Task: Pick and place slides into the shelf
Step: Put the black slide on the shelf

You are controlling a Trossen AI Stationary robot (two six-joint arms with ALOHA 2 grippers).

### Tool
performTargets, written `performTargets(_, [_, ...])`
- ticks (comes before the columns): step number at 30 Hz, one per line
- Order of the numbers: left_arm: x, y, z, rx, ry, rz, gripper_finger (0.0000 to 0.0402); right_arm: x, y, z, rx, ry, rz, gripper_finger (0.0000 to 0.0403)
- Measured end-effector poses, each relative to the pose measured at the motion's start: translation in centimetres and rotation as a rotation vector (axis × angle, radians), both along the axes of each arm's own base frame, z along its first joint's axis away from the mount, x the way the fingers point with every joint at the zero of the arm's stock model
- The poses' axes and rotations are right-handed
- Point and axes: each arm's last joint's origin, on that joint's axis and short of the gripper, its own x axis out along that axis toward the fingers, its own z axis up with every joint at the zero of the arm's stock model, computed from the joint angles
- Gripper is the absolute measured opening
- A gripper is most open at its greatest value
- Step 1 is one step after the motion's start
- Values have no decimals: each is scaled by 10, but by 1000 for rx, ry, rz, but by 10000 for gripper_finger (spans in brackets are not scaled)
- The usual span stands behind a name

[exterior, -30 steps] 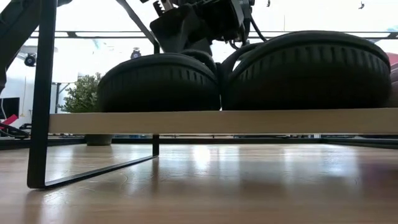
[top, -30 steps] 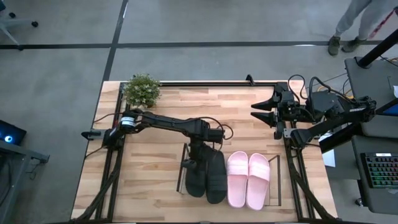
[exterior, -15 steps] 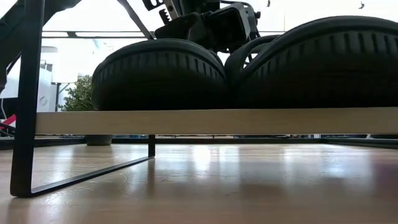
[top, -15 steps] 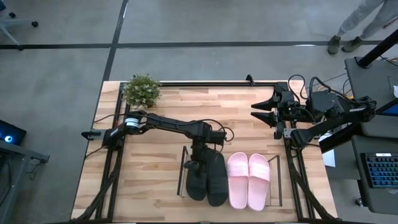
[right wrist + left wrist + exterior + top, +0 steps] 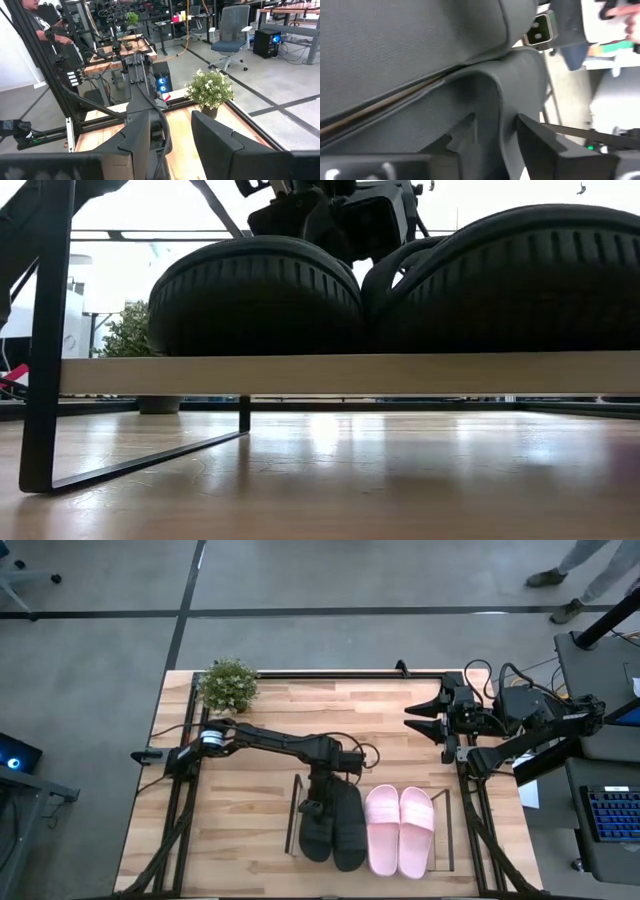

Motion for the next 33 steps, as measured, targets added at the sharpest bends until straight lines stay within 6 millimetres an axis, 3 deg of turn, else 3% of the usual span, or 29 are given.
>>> performTargets(7, [-1, 2, 9, 37, -30, 9, 159, 0, 0, 0, 0, 0, 0, 137])
performTargets(20, [-2, 4, 11, 107, -13, 52, 162, 0, 0, 0, 0, 0, 0, 137])
performTargets(33, [-2, 3, 12, 53, -8, 44, 164, 0, 0, 0, -1, 1, 0, 137])
